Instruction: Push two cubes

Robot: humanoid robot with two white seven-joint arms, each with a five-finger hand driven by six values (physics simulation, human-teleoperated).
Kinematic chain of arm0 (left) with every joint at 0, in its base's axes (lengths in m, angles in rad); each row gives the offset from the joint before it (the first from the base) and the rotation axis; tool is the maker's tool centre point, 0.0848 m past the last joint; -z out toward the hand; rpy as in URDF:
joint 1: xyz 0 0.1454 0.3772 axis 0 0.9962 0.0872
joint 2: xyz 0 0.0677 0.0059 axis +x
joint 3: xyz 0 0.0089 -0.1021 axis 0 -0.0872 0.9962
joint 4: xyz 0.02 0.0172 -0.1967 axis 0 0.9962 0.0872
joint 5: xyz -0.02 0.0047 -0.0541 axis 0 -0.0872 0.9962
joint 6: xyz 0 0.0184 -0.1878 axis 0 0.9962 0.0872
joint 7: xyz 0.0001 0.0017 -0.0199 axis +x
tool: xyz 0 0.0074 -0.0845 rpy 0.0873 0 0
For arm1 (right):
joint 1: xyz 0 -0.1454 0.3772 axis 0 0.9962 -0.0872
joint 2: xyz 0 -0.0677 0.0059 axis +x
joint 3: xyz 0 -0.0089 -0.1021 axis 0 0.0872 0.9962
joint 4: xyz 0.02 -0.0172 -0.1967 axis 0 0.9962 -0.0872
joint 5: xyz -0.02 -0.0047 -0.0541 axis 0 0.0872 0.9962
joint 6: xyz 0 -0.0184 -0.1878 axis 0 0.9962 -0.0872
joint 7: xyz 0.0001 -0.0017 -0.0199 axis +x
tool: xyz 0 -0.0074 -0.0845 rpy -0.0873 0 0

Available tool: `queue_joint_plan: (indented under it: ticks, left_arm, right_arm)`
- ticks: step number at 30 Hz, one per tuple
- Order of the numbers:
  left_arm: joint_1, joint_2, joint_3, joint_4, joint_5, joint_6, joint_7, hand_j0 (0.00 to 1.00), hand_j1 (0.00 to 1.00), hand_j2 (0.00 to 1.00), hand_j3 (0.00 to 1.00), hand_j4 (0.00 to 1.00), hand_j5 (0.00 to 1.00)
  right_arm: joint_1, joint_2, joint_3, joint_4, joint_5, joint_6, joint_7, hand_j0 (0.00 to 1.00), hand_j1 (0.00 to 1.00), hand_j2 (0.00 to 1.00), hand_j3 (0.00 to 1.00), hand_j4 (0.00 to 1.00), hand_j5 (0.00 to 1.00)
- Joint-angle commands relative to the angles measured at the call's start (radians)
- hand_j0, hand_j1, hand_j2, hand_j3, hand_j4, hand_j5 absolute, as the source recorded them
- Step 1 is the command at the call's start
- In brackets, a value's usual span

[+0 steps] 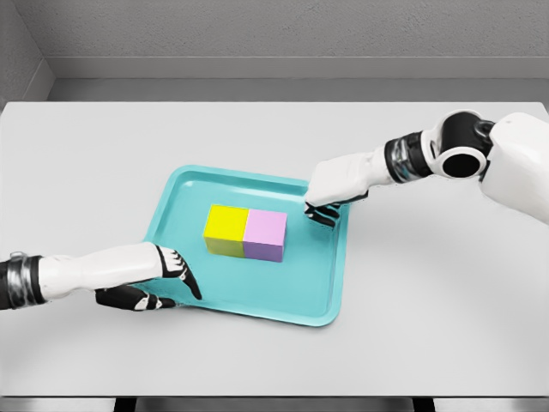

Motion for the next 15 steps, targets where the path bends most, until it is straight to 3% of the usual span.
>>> queue_joint_plan:
  ticks: [1,3,4,6,7,8,9,11,13,15]
  left_arm:
    - [0.014,0.114,0.197,0.001,0.050,0.004,0.001,1.00,1.00,1.00,1.00,1.00,1.00]
    - [0.060,0.145,0.327,0.063,0.053,0.004,0.001,1.00,1.00,1.00,1.00,1.00,1.00]
    - [0.043,0.143,0.330,0.118,0.053,0.004,0.001,1.00,1.00,1.00,1.00,1.00,1.00]
    - [0.005,0.104,0.331,0.161,0.047,0.004,0.001,1.00,1.00,1.00,1.00,1.00,1.00]
    - [-0.032,0.050,0.326,0.165,0.036,0.004,0.001,1.00,1.00,1.00,1.00,1.00,1.00]
    - [-0.072,-0.027,0.323,0.164,-0.006,0.004,0.001,1.00,1.00,1.00,1.00,1.00,1.00]
    - [-0.124,-0.091,0.281,0.164,-0.092,0.004,0.001,1.00,1.00,1.00,1.00,1.00,1.00]
    - [-0.204,-0.136,0.163,0.168,-0.106,0.004,0.001,1.00,1.00,1.00,1.00,1.00,1.00]
    - [-0.218,-0.237,0.123,0.167,-0.152,0.004,0.001,1.00,1.00,1.00,1.00,1.00,1.00]
    - [-0.218,-0.245,0.122,0.167,-0.160,0.004,0.001,1.00,1.00,1.00,1.00,1.00,1.00]
  right_arm:
    - [0.003,-0.096,-0.134,0.003,-0.006,0.002,0.000,0.16,0.16,0.16,0.16,0.16,0.16]
    - [0.014,-0.190,-0.227,0.010,-0.006,0.002,0.000,0.16,0.16,0.16,0.16,0.16,0.16]
    - [0.049,-0.228,-0.293,0.035,-0.006,0.002,0.000,0.18,0.18,0.18,0.18,0.18,0.18]
    - [0.104,-0.262,-0.385,0.118,-0.006,0.002,0.000,0.30,0.30,0.30,0.30,0.30,0.30]
    - [0.110,-0.268,-0.408,0.178,-0.007,0.002,0.000,0.85,0.85,0.85,0.85,0.85,0.85]
    - [0.130,-0.268,-0.424,0.231,-0.009,0.002,0.000,1.00,1.00,1.00,1.00,1.00,1.00]
    - [0.143,-0.274,-0.425,0.239,-0.009,0.002,0.000,1.00,1.00,1.00,1.00,1.00,1.00]
    - [0.163,-0.297,-0.425,0.239,-0.009,0.002,0.000,1.00,1.00,1.00,1.00,1.00,1.00]
    - [0.183,-0.287,-0.422,0.236,-0.007,0.002,0.000,1.00,1.00,1.00,1.00,1.00,1.00]
    - [0.190,-0.280,-0.422,0.230,-0.007,0.002,0.000,1.00,1.00,1.00,1.00,1.00,1.00]
